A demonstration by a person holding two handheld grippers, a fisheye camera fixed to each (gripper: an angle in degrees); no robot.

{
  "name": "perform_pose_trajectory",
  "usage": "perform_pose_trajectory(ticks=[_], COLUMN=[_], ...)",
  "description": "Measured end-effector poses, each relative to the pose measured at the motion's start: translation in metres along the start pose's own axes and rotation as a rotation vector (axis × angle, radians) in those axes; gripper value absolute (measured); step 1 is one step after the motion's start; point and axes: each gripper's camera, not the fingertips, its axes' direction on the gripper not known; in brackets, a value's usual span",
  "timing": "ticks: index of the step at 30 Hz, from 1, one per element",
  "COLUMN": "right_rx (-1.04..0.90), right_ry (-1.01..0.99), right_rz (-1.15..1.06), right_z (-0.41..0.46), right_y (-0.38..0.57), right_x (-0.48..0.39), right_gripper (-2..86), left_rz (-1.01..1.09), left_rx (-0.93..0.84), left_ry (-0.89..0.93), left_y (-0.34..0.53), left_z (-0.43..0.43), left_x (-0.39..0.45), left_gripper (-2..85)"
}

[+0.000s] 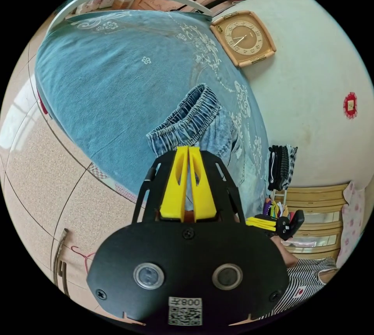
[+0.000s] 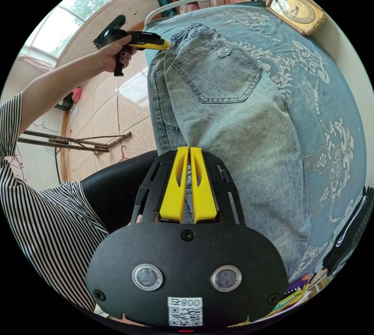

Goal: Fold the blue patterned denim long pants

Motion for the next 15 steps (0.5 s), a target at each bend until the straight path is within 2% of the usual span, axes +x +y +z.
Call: perform_pose_trajectory(ticks=[6, 10, 13, 15], right_rx=[0.030, 0.028, 0.026, 0.026], right_ry=[-0.016, -0.029, -0.028, -0.029], right_rz=[0.013, 0.026, 0.029, 0.027], right_z=[-0.019, -0.021, -0.022, -0.023], right_y=[0.008, 0.011, 0.013, 0.015], right_x=[-0.010, -0.015, -0.021, -0.025], right_gripper=[0.5, 0.5, 0.5, 0.5], left_rz=[0.028, 0.018, 0.011, -0.005], left_rx=[0.083, 0.046, 0.006, 0.009], left_ry=[0.044, -0.055, 0.011, -0.017], left_y=[0.042, 0.065, 0.082, 0.093], left_z=[-0.015, -0.012, -0.001, 0.001], left_x=[-0.001, 0.002, 0.003, 0.008], left_gripper=[1.2, 4.1, 5.6, 3.5])
